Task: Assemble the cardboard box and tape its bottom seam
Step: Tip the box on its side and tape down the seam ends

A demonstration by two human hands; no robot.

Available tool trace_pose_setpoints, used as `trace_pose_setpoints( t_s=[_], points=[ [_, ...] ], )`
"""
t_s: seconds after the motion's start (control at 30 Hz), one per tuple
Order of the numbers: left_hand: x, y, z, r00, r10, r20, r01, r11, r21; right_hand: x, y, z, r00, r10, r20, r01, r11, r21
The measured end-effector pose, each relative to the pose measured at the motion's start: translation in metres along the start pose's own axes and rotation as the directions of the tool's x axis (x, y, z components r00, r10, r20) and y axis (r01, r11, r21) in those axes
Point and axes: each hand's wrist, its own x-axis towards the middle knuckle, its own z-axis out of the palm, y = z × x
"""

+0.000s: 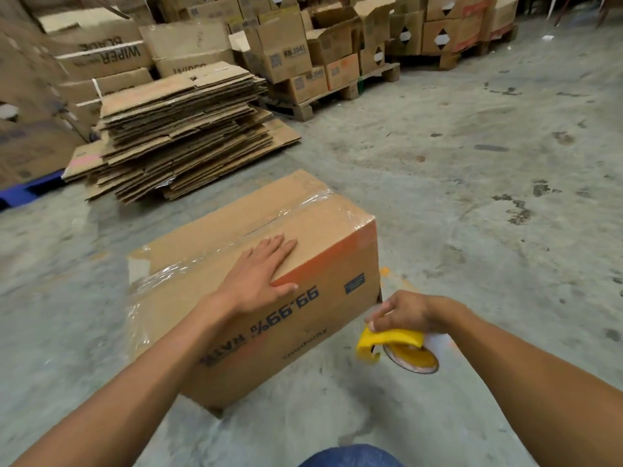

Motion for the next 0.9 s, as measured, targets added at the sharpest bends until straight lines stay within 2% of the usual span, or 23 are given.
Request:
trace_pose_setpoints(
  t_s=[0.13, 0.23, 0.3, 0.4, 0.47, 0.57, 0.67, 0.77, 0.9],
  points=[
    [-0.106, -0.083, -0.001, 0.993, -0.113, 0.024, 0.113, 0.993, -0.013, 0.016, -0.034, 0.019, 0.985, -0.142, 0.094, 0.134, 0.987, 0.094],
    [-0.156, -0.113, 0.001, 0.987, -0.143, -0.070, 0.136, 0.985, -0.108, 0.025, -0.061, 0.034, 0.963, -0.187, 0.193, 0.178, 0.982, 0.062],
    [-0.163, -0.115, 0.004, 0.978, -0.141, -0.156, 0.115, 0.980, -0.165, 0.030, -0.081, 0.040, 0.938, -0.204, 0.280, 0.211, 0.977, 0.003],
    [-0.149, -0.107, 0.012, 0.971, -0.080, -0.224, 0.055, 0.992, -0.117, 0.026, -0.113, 0.039, 0.882, -0.238, 0.408, 0.286, 0.956, -0.061],
    [-0.137, -0.101, 0.016, 0.965, -0.056, -0.255, 0.035, 0.996, -0.087, 0.019, -0.136, 0.029, 0.839, -0.268, 0.474, 0.311, 0.950, -0.013],
    [-0.122, -0.090, 0.023, 0.951, -0.059, -0.304, 0.032, 0.995, -0.094, 0.004, -0.161, 0.007, 0.779, -0.332, 0.533, 0.290, 0.943, 0.163],
    [-0.106, -0.072, 0.030, 0.932, -0.080, -0.354, 0.048, 0.994, -0.099, -0.011, -0.172, -0.013, 0.773, -0.462, 0.435, 0.335, 0.879, 0.339],
    [-0.085, -0.037, 0.028, 0.925, -0.082, -0.371, 0.054, 0.995, -0.085, -0.020, -0.176, -0.022, 0.819, -0.548, 0.170, 0.431, 0.783, 0.448],
    [-0.043, 0.018, 0.021, 0.941, -0.079, -0.329, 0.050, 0.994, -0.096, -0.025, -0.174, -0.028, 0.827, -0.552, -0.108, 0.525, 0.690, 0.499]
  ],
)
